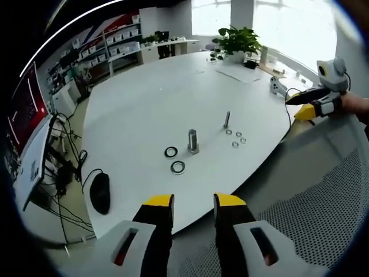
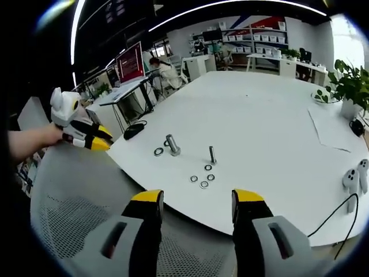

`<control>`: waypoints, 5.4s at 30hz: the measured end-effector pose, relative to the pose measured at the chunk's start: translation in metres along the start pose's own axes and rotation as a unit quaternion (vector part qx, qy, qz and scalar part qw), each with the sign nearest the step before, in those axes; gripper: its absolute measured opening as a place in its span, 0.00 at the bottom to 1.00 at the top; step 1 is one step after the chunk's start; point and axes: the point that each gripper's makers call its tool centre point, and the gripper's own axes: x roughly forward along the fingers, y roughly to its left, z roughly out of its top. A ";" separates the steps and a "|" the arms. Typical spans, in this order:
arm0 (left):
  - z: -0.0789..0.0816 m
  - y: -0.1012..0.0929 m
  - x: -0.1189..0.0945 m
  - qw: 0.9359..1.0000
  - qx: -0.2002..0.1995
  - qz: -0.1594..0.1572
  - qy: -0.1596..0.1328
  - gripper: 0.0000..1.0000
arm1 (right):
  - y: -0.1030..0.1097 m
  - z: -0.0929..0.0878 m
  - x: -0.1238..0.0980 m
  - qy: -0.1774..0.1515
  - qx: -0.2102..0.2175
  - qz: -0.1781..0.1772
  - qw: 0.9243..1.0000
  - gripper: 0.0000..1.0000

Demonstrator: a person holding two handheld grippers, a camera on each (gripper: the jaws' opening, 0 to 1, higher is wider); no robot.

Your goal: Place the washer onto the threaded stud by aligning its center hole with the stud, sliding it down to the base, and recovering from edge contact or off-axis alignment until the washer reaches the visible bottom stop.

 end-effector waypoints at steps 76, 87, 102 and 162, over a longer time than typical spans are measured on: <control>-0.001 0.015 0.160 0.968 0.075 -0.038 0.236 0.21 | -0.002 -0.004 0.001 0.011 0.009 -0.001 1.000 0.49; -0.003 0.009 0.157 0.954 0.136 -0.057 0.260 0.26 | -0.003 -0.003 0.000 0.007 0.012 -0.001 1.000 0.49; -0.003 0.009 0.157 0.956 0.135 -0.059 0.255 0.21 | -0.004 -0.002 0.000 0.001 0.015 -0.002 1.000 0.48; -0.005 0.012 0.157 0.962 0.154 -0.081 0.208 0.22 | -0.013 -0.023 0.002 0.064 0.012 -0.035 0.997 0.50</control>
